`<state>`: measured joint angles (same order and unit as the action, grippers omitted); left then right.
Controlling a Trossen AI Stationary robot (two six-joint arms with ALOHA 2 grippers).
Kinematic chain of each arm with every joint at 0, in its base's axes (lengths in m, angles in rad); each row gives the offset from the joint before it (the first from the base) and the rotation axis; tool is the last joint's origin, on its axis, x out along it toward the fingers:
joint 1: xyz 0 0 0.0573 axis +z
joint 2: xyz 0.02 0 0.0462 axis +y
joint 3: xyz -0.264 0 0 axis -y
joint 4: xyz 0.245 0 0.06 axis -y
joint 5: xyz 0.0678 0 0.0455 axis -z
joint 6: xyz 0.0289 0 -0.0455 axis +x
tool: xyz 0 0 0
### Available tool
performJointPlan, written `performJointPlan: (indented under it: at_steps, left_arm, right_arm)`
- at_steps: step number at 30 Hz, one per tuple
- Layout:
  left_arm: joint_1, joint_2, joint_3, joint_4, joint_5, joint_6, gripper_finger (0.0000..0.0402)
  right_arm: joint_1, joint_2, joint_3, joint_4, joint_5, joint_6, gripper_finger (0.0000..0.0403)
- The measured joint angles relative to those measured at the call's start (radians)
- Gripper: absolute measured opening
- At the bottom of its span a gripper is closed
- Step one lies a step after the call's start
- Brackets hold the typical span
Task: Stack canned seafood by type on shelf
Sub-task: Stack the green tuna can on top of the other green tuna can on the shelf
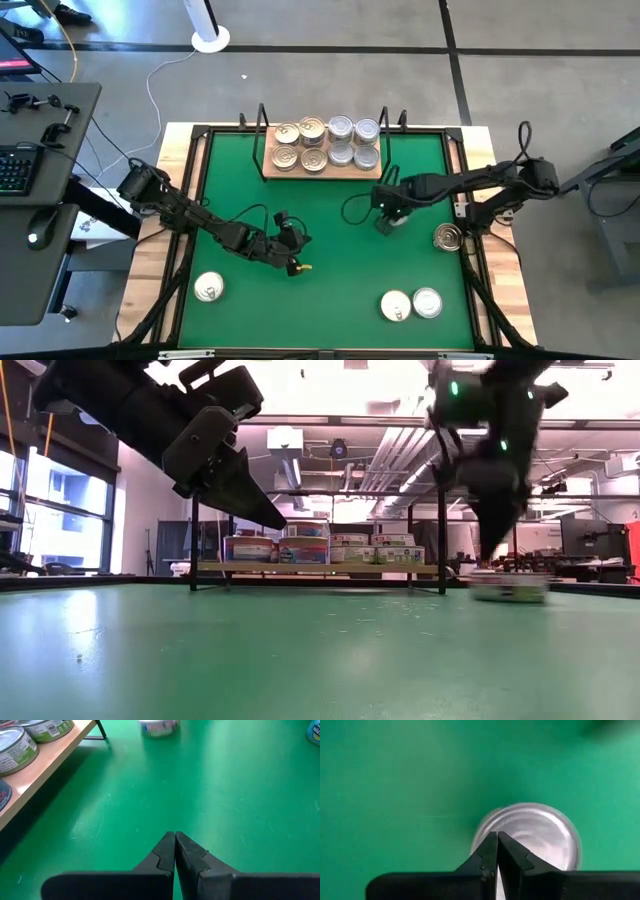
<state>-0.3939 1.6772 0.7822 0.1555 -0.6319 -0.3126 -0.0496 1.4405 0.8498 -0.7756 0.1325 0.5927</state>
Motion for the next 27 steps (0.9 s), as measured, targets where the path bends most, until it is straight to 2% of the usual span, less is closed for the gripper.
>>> performJointPlan:
  at_steps: [2,6,10,15,20,24,27]
  left_arm:
    - [-0.002,0.000,0.000,0.000,0.000,0.000,0.0000]
    - [-0.010,0.000,0.000,0.000,0.000,0.000,0.0000]
    - [-0.015,0.000,0.000,0.000,0.000,0.000,0.0000]
    - [-0.015,0.000,0.001,-0.001,0.000,0.000,0.0000]
    - [-0.015,0.000,0.001,0.000,-0.002,0.000,0.0000]
    - [-0.006,0.000,0.001,0.000,-0.008,0.001,0.0000]
    - [0.004,0.000,0.001,0.000,-0.009,0.001,0.0000]
  right_arm:
    - [0.041,0.001,0.017,0.106,-0.066,-0.123,0.0002]
    - [0.128,0.000,0.029,0.329,-0.080,-0.331,0.0002]
    - [0.201,-0.004,0.028,0.386,0.009,-0.399,0.0002]
    - [0.286,-0.065,0.007,0.277,0.185,-0.340,0.0029]
    - [0.319,-0.164,-0.113,0.210,0.257,-0.189,0.0099]
    - [0.297,-0.176,-0.254,0.364,0.387,-0.076,0.0151]
    - [0.278,-0.156,-0.338,0.573,0.372,-0.103,0.0169]
